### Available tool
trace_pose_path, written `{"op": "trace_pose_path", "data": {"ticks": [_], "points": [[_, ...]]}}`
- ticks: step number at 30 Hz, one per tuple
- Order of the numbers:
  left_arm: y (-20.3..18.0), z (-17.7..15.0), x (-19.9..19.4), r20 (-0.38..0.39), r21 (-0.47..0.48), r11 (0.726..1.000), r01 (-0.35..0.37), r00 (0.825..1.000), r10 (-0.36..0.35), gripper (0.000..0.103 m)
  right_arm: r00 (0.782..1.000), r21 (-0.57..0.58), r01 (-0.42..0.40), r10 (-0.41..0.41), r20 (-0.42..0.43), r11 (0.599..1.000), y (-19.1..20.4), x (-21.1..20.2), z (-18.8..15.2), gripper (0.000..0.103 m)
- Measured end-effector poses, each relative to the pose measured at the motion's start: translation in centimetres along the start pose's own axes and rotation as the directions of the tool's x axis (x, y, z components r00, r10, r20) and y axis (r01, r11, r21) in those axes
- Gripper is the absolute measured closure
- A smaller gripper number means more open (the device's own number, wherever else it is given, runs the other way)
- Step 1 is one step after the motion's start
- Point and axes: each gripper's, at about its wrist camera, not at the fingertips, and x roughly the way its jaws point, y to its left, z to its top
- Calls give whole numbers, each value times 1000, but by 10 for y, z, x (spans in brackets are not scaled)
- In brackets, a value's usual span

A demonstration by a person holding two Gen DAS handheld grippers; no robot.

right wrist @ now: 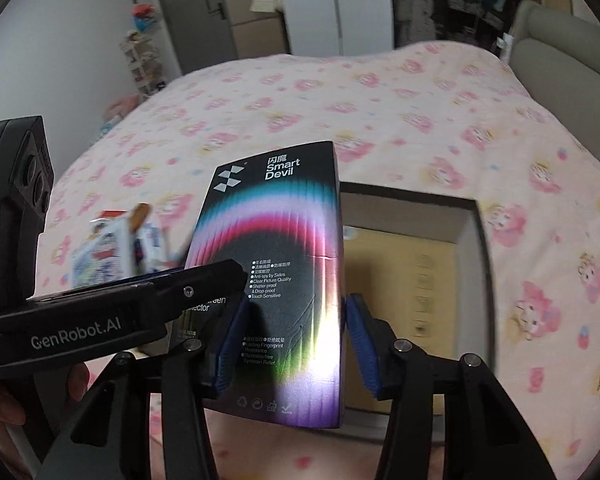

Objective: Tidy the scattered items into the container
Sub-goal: 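Carry the Smart Devil box with the right tool over the black box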

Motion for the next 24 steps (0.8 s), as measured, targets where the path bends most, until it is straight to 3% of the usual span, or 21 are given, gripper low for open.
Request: {"op": "trace_pose_path", "data": {"ticks": [8, 14, 16, 19, 23, 24], "points": [[-11, 0, 87, -175, -4, 998, -65, 982, 64, 53, 992, 112, 12, 2, -124, 994, -68, 61, -23, 57], [-8, -3, 95, -205, 13, 993, -116, 972, 116, 57, 973, 214, -6, 55, -223, 977, -79, 84, -27, 57], [-3, -2, 90, -215, -3, 992, -124, 969, 121, 64, 975, 225, -21, 70, -211, 974, -79, 80, -27, 58], [1, -3, 79, -196, -8, 989, -145, 970, 141, 64, 983, 245, -40, 81, -163, 969, -84, 68, -27, 58], [7, -4, 69, -173, 16, 965, -263, 949, 262, 64, 990, 258, -32, 67, -127, 965, -84, 59, -24, 59], [8, -5, 70, -185, 10, 965, -263, 948, 260, 64, 990, 244, -18, 51, -128, 970, -82, 60, -24, 59]]}}
